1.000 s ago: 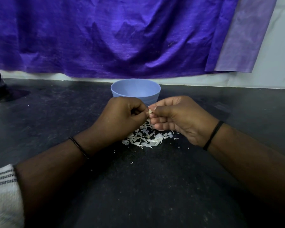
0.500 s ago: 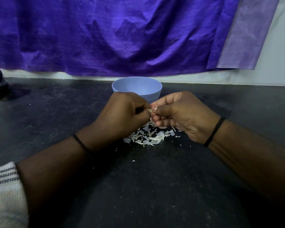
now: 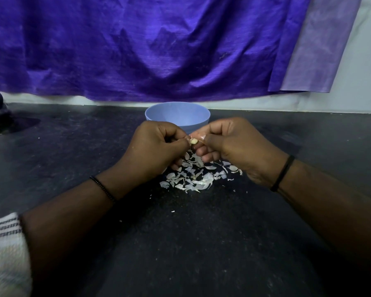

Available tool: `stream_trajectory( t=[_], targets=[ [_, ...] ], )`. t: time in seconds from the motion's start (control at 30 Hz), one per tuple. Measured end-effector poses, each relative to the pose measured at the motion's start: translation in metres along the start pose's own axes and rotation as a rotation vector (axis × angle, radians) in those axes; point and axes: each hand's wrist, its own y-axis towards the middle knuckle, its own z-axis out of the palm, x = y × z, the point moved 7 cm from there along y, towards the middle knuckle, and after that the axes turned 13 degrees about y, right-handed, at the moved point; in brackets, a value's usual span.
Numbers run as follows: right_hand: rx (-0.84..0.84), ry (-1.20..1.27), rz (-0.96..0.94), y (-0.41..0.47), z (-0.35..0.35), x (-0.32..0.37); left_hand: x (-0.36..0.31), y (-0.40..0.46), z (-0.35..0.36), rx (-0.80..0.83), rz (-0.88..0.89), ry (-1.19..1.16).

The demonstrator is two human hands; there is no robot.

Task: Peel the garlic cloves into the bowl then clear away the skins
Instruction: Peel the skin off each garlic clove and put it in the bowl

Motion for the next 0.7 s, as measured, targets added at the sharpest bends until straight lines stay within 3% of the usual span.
stream_trajectory(
  t=[0.17, 0.7],
  targets=[
    [-0.010, -0.043, -0.044, -0.0008, -0.0012, -0.0016, -0.0006, 0.0000, 0.0035, 0.026, 0.003, -0.049],
    [-0.011, 0.154, -0.051, 0.0002, -0.0044, -0.0013, 0.0071, 0.0004, 0.0101, 0.081, -0.142, -0.325]
  ],
)
